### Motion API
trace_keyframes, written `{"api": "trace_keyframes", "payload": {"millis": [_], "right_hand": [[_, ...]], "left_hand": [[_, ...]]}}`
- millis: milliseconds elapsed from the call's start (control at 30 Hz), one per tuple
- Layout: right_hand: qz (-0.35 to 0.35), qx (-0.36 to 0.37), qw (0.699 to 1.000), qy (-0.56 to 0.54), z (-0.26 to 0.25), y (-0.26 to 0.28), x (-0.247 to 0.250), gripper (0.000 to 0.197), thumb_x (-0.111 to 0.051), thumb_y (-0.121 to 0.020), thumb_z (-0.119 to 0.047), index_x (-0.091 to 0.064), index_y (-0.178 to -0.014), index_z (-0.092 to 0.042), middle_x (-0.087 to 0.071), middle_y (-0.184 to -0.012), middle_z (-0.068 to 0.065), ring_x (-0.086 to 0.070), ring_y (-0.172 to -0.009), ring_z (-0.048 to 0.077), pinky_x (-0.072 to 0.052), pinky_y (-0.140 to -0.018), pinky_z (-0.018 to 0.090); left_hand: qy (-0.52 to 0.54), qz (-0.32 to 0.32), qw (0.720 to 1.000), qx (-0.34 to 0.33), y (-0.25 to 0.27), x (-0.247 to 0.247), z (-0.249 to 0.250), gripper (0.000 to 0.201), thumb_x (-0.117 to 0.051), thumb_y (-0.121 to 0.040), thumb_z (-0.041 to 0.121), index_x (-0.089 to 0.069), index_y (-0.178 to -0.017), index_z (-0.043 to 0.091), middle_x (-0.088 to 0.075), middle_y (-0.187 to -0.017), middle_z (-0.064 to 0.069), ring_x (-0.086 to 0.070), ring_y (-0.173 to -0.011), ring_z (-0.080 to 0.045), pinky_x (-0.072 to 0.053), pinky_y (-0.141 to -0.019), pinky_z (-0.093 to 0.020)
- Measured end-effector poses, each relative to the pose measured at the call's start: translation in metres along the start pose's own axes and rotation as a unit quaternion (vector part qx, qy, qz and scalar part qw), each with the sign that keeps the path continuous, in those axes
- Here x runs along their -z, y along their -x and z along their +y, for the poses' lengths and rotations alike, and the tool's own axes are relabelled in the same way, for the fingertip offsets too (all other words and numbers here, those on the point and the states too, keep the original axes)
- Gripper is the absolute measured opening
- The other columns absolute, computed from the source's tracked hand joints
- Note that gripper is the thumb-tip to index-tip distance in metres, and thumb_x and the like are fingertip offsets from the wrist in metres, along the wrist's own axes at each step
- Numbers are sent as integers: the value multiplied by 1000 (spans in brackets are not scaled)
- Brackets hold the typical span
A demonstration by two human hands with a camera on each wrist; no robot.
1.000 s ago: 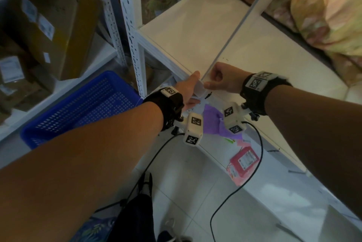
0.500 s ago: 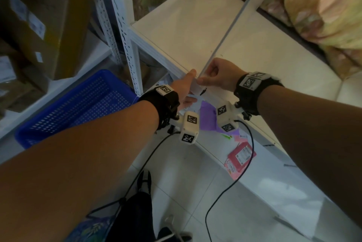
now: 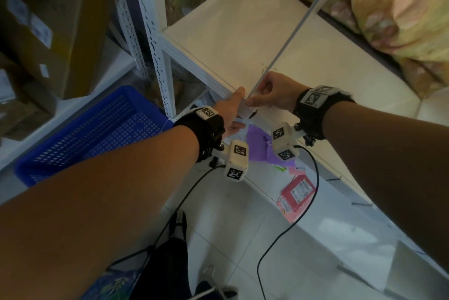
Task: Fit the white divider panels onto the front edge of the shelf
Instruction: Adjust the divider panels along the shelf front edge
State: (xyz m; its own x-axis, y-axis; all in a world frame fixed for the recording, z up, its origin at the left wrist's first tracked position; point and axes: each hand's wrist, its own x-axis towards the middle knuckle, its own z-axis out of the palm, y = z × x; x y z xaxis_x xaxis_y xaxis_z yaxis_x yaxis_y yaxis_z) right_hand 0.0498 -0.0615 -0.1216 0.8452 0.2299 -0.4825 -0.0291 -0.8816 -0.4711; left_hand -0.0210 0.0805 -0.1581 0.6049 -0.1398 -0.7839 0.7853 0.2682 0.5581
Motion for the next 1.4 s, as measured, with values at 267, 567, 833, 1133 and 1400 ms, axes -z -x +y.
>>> {"api": "trace_keyframes", "payload": {"millis": [267, 567, 833, 1133, 1400], "right_hand": [[11, -31, 999, -8, -6, 4, 0, 78, -86, -49, -58, -54, -107, -17, -60, -97, 3, -60, -87, 20, -57, -84, 47], [30, -92, 995, -26, -22, 23, 5, 74, -88, -59, -46, -49, -112, -14, -61, -96, 1, -64, -85, 18, -56, -79, 38], [61, -145, 981, -113, 26, 91, 9, 12, -60, -89, -14, -55, -99, -10, -63, -84, 9, -61, -70, 21, -57, -69, 36], [-48, -168, 978, -116, 113, 207, -29, 7, -49, -89, -10, -54, -85, -8, -56, -67, 8, -51, -52, 20, -42, -49, 26], [-67, -282, 953, -92, 213, 288, -30, 26, -66, -86, -30, -66, -97, -6, -59, -70, 3, -51, -56, 15, -44, -54, 25]], "left_hand": [[-2, -10, 1000, 8, -6, 3, -1, 78, -56, -83, 65, -41, -139, 14, -53, -133, -11, -60, -110, -33, -50, -87, -39], [-67, -18, 998, 9, 2, 7, 5, 81, -45, -82, 75, -47, -128, 8, -62, -109, -17, -63, -103, -38, -52, -92, -49], [-159, -41, 984, 67, 29, -9, -29, 104, -31, -78, 84, -52, -119, -9, -62, -113, -29, -63, -101, -40, -50, -96, -51], [-287, -72, 954, 55, 54, -104, -82, 92, -32, -77, 84, -59, -92, -2, -70, -99, -23, -67, -99, -39, -51, -96, -52], [-273, -89, 956, 55, 63, -179, -150, 92, -36, -76, 84, -54, -100, -3, -65, -101, -22, -65, -99, -38, -50, -96, -51]]}}
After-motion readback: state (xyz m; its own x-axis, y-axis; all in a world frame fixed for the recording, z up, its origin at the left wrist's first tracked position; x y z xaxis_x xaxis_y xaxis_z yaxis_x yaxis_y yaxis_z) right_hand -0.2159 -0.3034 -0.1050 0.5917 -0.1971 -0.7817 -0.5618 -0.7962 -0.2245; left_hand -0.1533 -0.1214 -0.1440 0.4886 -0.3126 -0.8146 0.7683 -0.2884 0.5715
